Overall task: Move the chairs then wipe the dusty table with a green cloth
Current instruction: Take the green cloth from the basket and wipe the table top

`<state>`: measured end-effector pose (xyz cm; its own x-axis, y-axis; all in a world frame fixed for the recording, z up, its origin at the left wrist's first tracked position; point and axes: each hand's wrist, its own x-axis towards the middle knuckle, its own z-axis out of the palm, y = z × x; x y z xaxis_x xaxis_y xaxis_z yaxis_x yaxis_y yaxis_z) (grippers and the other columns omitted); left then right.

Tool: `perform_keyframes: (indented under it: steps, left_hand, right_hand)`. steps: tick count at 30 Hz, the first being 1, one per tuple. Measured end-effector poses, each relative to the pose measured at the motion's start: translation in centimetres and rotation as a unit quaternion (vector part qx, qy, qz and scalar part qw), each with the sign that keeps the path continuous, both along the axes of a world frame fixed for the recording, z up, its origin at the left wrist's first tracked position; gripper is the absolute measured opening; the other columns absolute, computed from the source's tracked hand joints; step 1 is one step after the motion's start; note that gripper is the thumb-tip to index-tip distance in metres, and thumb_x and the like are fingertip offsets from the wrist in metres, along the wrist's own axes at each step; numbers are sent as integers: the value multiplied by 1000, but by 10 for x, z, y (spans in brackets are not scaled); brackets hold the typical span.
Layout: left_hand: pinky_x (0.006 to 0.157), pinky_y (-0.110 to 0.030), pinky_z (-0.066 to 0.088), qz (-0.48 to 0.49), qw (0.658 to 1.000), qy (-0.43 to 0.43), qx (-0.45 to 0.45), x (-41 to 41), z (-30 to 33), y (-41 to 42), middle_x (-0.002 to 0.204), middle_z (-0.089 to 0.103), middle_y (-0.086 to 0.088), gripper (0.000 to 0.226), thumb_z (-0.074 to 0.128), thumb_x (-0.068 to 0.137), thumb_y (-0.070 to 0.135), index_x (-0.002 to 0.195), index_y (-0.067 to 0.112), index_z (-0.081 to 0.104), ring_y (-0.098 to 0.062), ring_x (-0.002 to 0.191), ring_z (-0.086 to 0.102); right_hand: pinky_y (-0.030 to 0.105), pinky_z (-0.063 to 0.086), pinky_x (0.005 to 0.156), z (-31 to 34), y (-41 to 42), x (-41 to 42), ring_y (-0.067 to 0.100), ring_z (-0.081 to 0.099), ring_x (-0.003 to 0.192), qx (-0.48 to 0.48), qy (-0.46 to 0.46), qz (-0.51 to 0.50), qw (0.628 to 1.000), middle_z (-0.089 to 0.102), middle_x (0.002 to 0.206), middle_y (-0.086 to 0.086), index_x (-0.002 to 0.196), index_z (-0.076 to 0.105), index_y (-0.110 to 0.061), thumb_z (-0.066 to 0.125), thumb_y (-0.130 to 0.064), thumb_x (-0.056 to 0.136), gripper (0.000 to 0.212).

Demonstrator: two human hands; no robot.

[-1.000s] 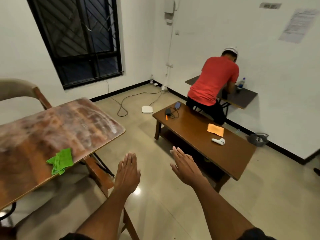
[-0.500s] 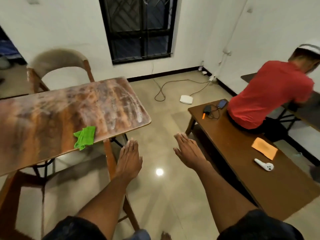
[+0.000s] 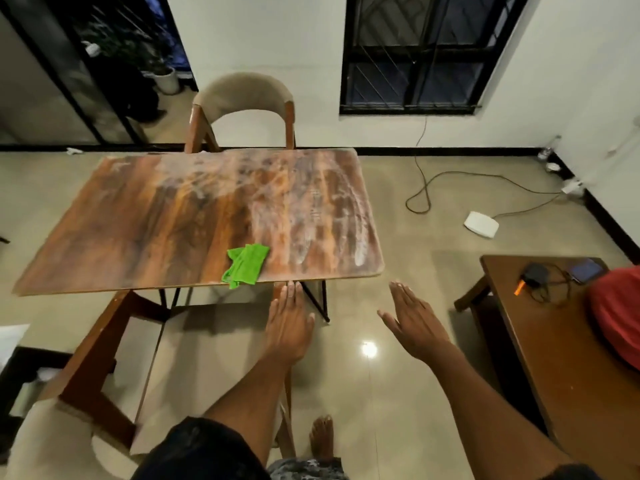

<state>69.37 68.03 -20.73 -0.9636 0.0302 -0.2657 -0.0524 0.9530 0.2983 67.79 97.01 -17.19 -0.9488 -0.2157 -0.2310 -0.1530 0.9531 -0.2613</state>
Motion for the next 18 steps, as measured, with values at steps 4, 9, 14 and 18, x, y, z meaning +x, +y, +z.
perform_keyframes:
  steps: [4, 9, 14, 18]
  left_hand:
    - [132, -42, 3, 42, 999, -5, -11, -36, 1, 2, 178, 3, -11, 83, 4, 99, 51, 170, 8, 1, -26, 166, 1]
    - [132, -41, -2, 46, 999, 0, -4, -57, -4, 14, 178, 0, -12, 98, -15, 85, 53, 169, 5, 0, -25, 166, -2]
    - [133, -41, 2, 125, 991, -19, -35, -85, -4, 5, 178, -4, -12, 70, 19, 113, 43, 170, 7, -2, -24, 166, -2]
    - [132, -41, 4, 189, 981, -3, -35, -107, 2, 3, 179, -2, -11, 94, -14, 89, 53, 170, 8, 0, -23, 166, -1]
  right_hand:
    - [33, 12, 129, 3, 4, -43, 17, 0, 164, -3, 10, 16, 1000, 2, 178, 4, 169, 0, -13, 31, -53, 112, 76]
    - [35, 13, 130, -6, 14, -83, 19, 2, 165, 10, -24, 50, 998, 4, 178, 6, 169, 3, -13, 30, -53, 112, 75]
    - [36, 16, 129, -17, 11, -142, 19, 7, 164, -3, -25, 112, 993, 10, 177, 5, 169, 8, -13, 32, -53, 112, 74]
    - [35, 16, 128, -20, 9, -204, 19, 6, 165, -13, -13, 157, 987, 8, 178, 5, 169, 5, -12, 27, -55, 112, 75]
